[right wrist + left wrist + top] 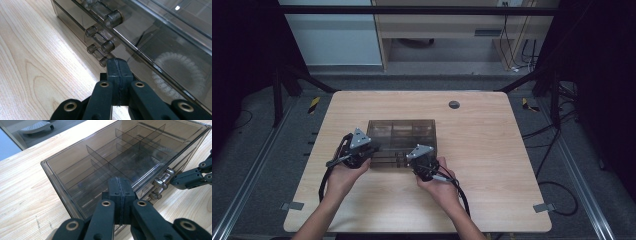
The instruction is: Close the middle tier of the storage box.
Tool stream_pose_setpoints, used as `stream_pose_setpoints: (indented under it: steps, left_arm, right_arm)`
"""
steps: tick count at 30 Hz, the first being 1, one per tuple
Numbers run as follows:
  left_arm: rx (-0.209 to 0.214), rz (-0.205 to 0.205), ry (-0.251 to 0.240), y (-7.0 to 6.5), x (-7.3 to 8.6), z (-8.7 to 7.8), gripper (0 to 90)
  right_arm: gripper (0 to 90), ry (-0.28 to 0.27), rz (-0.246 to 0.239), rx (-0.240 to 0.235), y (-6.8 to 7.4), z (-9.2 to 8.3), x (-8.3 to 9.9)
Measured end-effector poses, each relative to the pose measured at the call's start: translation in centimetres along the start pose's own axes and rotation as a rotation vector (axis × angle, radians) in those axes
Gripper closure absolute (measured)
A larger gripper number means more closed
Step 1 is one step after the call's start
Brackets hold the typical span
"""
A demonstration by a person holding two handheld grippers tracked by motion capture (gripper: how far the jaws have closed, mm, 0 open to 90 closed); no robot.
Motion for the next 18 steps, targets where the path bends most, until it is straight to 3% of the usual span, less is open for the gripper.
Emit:
stream_pose_setpoints:
  steps: [6, 18]
  left_arm:
    - [-0.002, -0.003, -0.009, 0.0, 0.0, -0.1, 88.5]
    - [-0.015, -0.006, -0.031, 0.1, -0.1, -0.4, 77.2]
  right_arm:
    - [90.0, -0.001, -0.003, -0.007, 0.1, -0.2, 0.0]
    - [79.1, -0.012, 0.000, -0.025, 0.3, -1.5, 0.2]
Point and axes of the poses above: each handheld gripper's, and its own axes: z roughly forward along the jaws, x roughly out of its underside, y roughly to its left, the point moved 5 cm from there along z, roughly forward along the jaws, and after that the axes turned 4 degrees about z, right-handed, at the moved point
